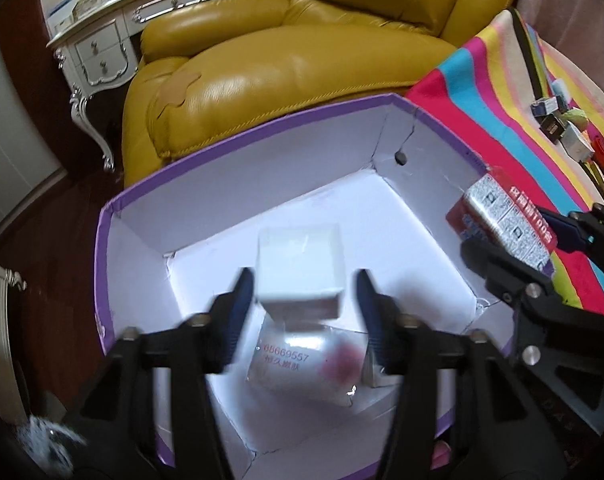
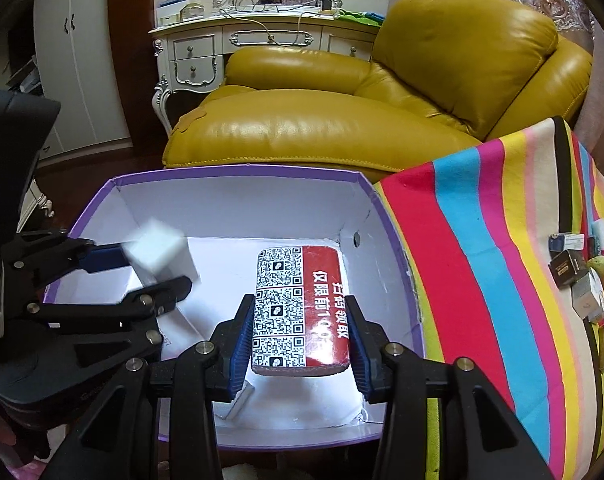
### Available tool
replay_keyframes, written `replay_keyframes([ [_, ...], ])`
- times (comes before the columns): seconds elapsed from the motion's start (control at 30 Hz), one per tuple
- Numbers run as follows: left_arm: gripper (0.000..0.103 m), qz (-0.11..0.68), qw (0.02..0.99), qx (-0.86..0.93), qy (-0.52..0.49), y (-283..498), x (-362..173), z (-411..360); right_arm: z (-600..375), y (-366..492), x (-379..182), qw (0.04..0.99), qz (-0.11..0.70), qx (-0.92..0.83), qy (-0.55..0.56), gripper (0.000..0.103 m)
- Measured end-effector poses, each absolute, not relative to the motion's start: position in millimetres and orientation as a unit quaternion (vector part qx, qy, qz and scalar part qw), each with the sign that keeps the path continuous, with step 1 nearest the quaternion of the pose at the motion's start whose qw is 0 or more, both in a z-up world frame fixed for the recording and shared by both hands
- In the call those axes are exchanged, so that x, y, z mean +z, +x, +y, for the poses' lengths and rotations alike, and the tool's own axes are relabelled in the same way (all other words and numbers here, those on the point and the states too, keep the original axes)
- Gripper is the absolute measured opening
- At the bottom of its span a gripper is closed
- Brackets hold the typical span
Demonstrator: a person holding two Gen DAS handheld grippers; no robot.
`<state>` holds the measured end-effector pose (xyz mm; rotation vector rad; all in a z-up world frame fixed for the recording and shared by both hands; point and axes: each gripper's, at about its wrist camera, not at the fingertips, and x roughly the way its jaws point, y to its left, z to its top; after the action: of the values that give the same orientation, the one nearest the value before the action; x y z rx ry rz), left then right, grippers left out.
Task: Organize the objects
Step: 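Carry both boxes to the storage box and release them inside, then return to the table and grasp the white 'DING ZHI DENTAL' box with the right tool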
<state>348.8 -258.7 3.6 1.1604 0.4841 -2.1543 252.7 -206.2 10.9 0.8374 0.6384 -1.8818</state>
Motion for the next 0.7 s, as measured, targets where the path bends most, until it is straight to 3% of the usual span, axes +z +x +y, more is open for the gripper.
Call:
replay_keyframes([
  [0.07,0.074,0.183,0.327,-0.814,0.443,349,4,-259,-202,250,11,0.467,0.258,-0.774,0.342,0.050],
  [0.2,0.080,0.175,0.323,-0.819,0.442,344,8,-252,-191,239,14,0.456,0.244,-0.784,0.344,0.060],
  [0.47,0.082,0.145,0.263,-0.840,0.453,295,14,-212,-129,196,24,0.384,0.225,-0.825,0.349,0.063],
  [0.7,0.088,0.094,0.137,-0.888,0.428,201,27,-131,-13,125,23,0.269,0.156,-0.865,0.394,0.067],
])
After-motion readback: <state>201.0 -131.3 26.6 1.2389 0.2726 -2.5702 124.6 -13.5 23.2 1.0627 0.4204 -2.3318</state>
